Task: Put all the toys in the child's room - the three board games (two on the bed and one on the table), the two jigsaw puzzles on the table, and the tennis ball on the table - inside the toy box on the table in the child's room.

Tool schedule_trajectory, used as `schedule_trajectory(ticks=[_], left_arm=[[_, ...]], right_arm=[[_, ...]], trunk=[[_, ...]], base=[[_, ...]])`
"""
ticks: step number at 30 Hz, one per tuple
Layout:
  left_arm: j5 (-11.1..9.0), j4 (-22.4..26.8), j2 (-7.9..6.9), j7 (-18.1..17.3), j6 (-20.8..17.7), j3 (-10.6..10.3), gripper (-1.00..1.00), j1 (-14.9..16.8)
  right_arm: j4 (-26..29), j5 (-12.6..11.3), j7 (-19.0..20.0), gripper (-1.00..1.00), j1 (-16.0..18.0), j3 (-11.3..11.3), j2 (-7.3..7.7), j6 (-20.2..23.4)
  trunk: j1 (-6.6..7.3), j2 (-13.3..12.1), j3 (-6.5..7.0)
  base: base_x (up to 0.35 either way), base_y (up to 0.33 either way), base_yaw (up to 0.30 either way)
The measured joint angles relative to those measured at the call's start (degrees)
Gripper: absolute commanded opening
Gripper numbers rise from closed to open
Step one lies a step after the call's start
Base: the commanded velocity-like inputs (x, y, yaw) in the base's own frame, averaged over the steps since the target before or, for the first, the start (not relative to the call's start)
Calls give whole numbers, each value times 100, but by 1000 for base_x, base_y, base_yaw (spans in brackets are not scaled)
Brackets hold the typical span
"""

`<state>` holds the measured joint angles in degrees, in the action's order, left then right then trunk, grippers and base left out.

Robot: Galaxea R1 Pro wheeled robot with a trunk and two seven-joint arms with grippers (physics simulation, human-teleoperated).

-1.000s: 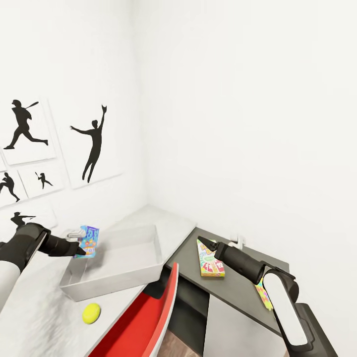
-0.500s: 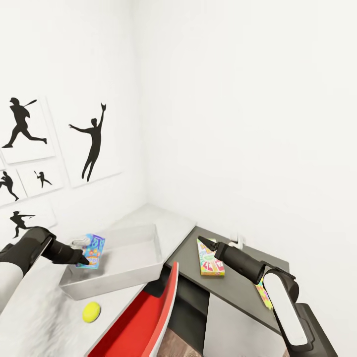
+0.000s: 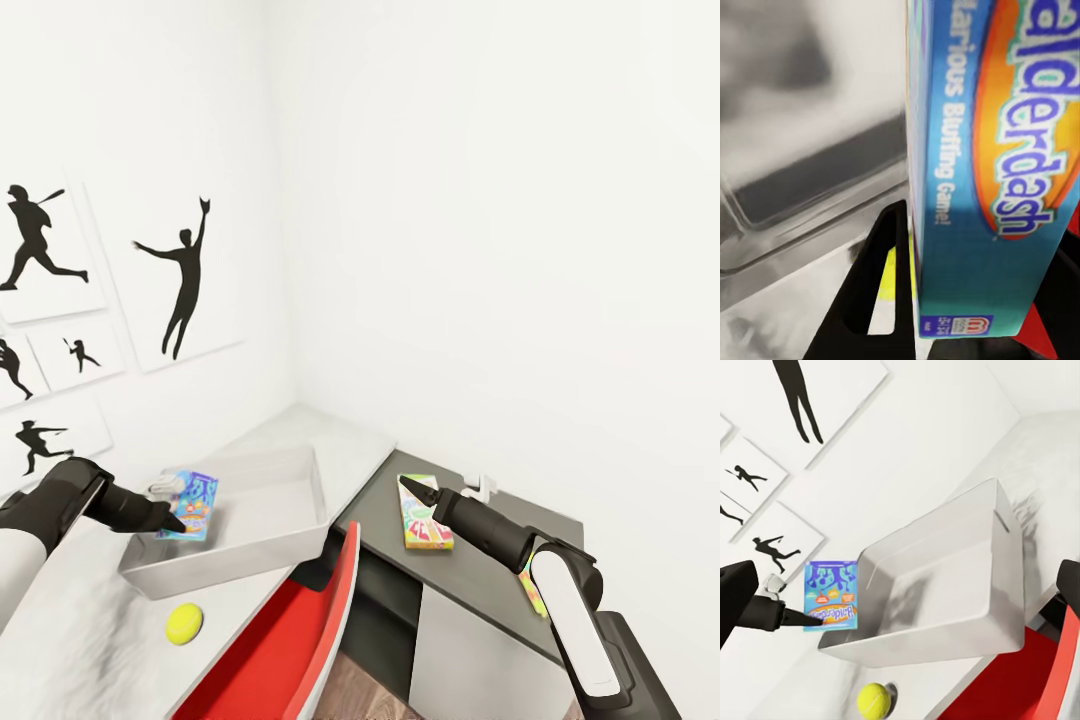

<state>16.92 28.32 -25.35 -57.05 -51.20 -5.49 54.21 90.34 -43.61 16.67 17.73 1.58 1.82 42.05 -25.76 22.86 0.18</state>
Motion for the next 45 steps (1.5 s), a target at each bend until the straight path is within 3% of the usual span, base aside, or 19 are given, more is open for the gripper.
schedule_trajectory(ticks=[4, 8, 31, 38, 45], left_arm=[[35, -1, -2, -364, -14, 14, -100, 0], [47, -1, -3, -455, -26, 17, -100, -1], [4, 1, -37, -395, -47, 61, -100, -1], [21, 35, -29, -385, -48, 238, -100, 4], [25, 67, -35, -375, -47, 271, -100, 5]], right_arm=[[0, -6, 0, 100, 0, 0, 0, 0], [0, -8, 0, 100, -1, 0, 0, -3], [-2, -9, 10, 100, -4, 7, 0, -6], [-2, -4, 10, 100, -3, 9, 0, -6], [-2, 0, 10, 100, -3, 9, 0, -8]], trunk=[[0, 0, -37], [0, -2, -72], [2, -8, -279], [2, -9, -342], [2, -9, -393]], base=[[0, 0, 0], [0, 0, 0], [0, 0, 0], [0, 0, 0], [0, 0, 0]])
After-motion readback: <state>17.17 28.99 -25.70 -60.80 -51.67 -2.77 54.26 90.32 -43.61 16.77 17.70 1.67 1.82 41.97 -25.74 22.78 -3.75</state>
